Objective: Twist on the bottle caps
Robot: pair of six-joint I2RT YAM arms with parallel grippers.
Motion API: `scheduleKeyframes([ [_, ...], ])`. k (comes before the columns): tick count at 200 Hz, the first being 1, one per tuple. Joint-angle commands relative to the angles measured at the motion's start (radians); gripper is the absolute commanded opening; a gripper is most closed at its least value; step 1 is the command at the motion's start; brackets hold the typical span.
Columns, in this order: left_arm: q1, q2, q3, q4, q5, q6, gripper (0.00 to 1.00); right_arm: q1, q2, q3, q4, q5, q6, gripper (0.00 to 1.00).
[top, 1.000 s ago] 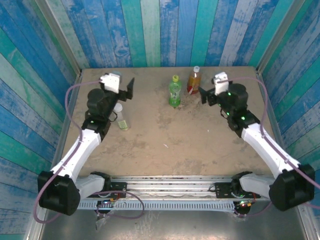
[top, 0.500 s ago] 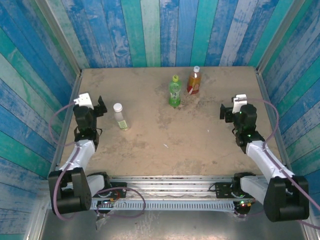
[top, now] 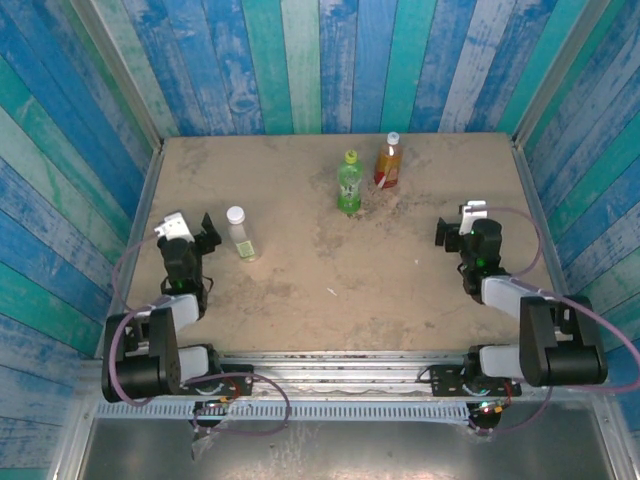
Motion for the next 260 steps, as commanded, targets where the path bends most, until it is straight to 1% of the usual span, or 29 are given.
scheduleKeyframes([
  [1,0.0,0.049,-0.034,0.173,-0.004,-0.017,0.94,-0.007,0.037,0.021,0.102,-0.019,0.011,1.0],
  [31,-0.006,0.095,-0.05,0.247,0.003,-0.007,0.94,-0.008,0.081,0.02,0.141,-0.035,0.002,1.0],
  [70,-0.033,0.093,-0.041,0.228,-0.02,0.016,0.94,-0.008,0.104,0.022,0.159,-0.07,-0.012,1.0],
  [100,-0.073,0.117,-0.016,0.215,0.001,0.076,0.94,-0.008,0.121,0.023,0.172,-0.095,-0.024,1.0],
  [153,-0.079,0.133,-0.012,0.224,0.026,0.094,0.94,-0.008,0.137,0.034,0.169,-0.129,-0.04,1.0],
  [178,-0.086,0.16,-0.017,0.259,0.046,0.11,0.94,-0.008,0.139,0.032,0.172,-0.152,-0.05,1.0],
  [209,-0.087,0.232,-0.027,0.352,0.062,0.12,0.94,-0.009,0.146,0.034,0.175,-0.197,-0.073,1.0],
  [222,-0.09,0.222,-0.017,0.311,0.059,0.119,0.94,-0.008,0.153,0.036,0.175,-0.214,-0.082,1.0],
  [260,-0.091,0.226,-0.009,0.302,0.06,0.121,0.94,-0.008,0.171,0.04,0.181,-0.227,-0.087,1.0],
])
